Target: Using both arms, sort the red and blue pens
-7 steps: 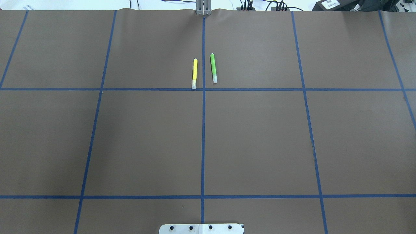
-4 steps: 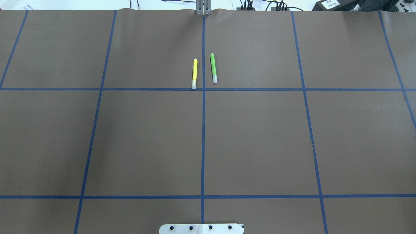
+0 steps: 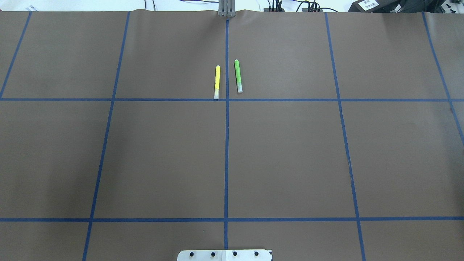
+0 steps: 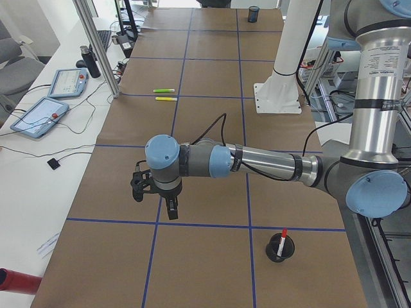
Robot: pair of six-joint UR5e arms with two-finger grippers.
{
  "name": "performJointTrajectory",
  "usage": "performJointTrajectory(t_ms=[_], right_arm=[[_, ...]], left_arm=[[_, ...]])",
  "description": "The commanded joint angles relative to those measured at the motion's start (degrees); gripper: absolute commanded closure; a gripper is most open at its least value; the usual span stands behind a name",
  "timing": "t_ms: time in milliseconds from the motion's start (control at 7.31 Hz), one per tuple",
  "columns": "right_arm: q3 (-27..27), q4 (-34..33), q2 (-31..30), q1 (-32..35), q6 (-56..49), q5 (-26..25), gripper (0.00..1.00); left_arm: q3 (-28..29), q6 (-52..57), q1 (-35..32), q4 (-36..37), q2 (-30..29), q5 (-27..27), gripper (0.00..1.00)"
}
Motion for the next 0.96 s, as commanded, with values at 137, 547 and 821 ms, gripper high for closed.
performJointTrajectory(t_ms=[137,547,821], right_arm=[[-0.30,9.06,1.00,-2.38,1.76,3.71,0.00],[0.57,12.81,2.31,-9.57,16.75,3.71,0.00],[0.84,13.90,3.98,-11.88,18.02,4.15,0.00]], left_arm=[[-0.40,-3.15,0.62,-4.50,1.12,0.95,0.00],[-0.14,-3.43,0.62,-4.59,1.12,3.57,0.00],[-0.23,-3.61,0.62,-4.85,0.94,3.50,0.00]])
